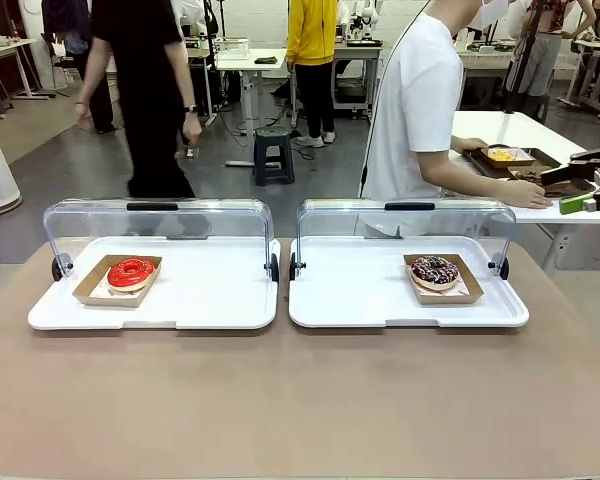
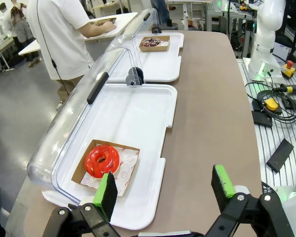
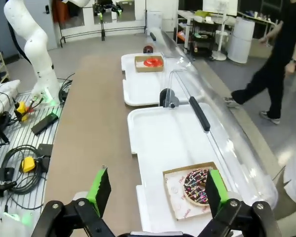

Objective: Provide the desired donut to the person.
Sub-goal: Place the picked Paper togo box onto the Handle tray extended by the person.

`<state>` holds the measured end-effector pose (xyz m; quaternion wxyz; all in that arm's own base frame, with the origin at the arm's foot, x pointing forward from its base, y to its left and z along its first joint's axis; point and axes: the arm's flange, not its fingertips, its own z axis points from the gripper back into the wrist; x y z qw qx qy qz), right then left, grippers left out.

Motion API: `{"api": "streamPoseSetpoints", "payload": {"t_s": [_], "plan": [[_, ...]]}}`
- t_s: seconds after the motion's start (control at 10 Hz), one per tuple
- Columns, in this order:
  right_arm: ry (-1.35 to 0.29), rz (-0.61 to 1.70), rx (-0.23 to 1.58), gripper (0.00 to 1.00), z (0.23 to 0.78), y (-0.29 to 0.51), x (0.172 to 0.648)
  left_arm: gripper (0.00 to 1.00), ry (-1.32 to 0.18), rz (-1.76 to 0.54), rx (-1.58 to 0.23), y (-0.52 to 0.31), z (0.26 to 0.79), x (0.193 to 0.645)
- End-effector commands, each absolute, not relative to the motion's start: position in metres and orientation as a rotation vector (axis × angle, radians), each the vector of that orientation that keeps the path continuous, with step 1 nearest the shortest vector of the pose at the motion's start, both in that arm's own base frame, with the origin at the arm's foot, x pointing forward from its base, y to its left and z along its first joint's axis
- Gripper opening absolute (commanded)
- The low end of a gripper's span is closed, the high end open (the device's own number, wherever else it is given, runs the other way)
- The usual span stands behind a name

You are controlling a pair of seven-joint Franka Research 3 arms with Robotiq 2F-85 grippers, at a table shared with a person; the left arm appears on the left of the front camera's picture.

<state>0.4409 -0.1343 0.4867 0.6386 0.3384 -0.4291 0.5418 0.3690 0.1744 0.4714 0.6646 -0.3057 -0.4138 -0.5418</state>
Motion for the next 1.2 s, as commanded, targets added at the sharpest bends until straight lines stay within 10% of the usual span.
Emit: {"api": "streamPoseSetpoints", "payload": {"t_s": [0.0, 1.1], "plan": [[-0.974, 1.233, 0.783, 1.00, 0.482, -0.133, 0.443, 1.00, -0.940, -1.220, -0.686, 0.175, 0.473, 0.368], [-1.000, 1.284, 0.997, 1.00, 0.437, -0.127, 0.462, 1.00, -0.940, -1.220, -0.686, 0.175, 0.473, 0.368]]}}
